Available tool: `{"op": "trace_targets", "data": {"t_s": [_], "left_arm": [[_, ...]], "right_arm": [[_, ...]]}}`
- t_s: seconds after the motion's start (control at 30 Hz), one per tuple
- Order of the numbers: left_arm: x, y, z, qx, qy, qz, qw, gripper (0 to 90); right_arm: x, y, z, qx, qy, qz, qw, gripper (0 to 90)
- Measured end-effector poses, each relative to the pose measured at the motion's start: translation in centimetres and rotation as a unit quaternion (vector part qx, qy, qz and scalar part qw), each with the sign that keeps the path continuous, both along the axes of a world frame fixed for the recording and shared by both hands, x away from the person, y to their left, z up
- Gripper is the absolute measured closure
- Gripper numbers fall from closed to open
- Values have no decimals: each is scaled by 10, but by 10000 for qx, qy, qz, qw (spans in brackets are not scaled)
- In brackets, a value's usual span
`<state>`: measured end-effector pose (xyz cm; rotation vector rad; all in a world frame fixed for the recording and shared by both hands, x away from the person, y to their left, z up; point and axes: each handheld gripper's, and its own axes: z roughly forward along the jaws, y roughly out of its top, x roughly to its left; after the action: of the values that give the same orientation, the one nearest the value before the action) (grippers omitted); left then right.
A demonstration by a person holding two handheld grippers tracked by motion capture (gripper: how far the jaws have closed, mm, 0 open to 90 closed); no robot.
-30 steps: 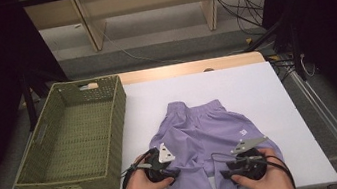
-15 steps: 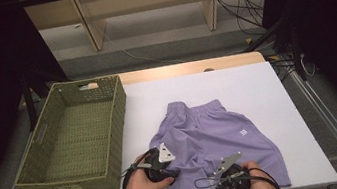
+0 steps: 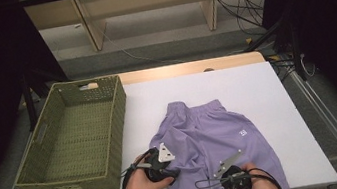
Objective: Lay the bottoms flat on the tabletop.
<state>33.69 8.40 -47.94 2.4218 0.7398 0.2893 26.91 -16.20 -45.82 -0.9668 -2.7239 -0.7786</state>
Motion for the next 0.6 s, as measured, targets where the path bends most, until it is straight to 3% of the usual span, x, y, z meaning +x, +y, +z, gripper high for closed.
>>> {"op": "trace_targets", "data": {"t_s": [0.1,0.17,0.23,0.33,0.47,0.6], "left_arm": [[0,0,0,-88,74,60,9999,498],[1,0,0,-94,92,67,9999,502],[1,0,0,-83,98,66,9999,505],[0,0,0,-85,92,49,9999,516],[1,1,1,-86,133,34,9999,528],[8,3,7,-266,28,194,9995,543]], "right_arm": [[12,-11,11,89,-476,-278,9984,620],[28,-25,19,236,-764,-656,9946,604],[47,-38,25,293,-1013,-1090,9884,589],[81,-55,27,138,-1459,-1604,9761,569],[134,-64,23,-84,-1581,-2104,9647,600],[177,-63,20,-35,-1504,-2450,9578,604]]}}
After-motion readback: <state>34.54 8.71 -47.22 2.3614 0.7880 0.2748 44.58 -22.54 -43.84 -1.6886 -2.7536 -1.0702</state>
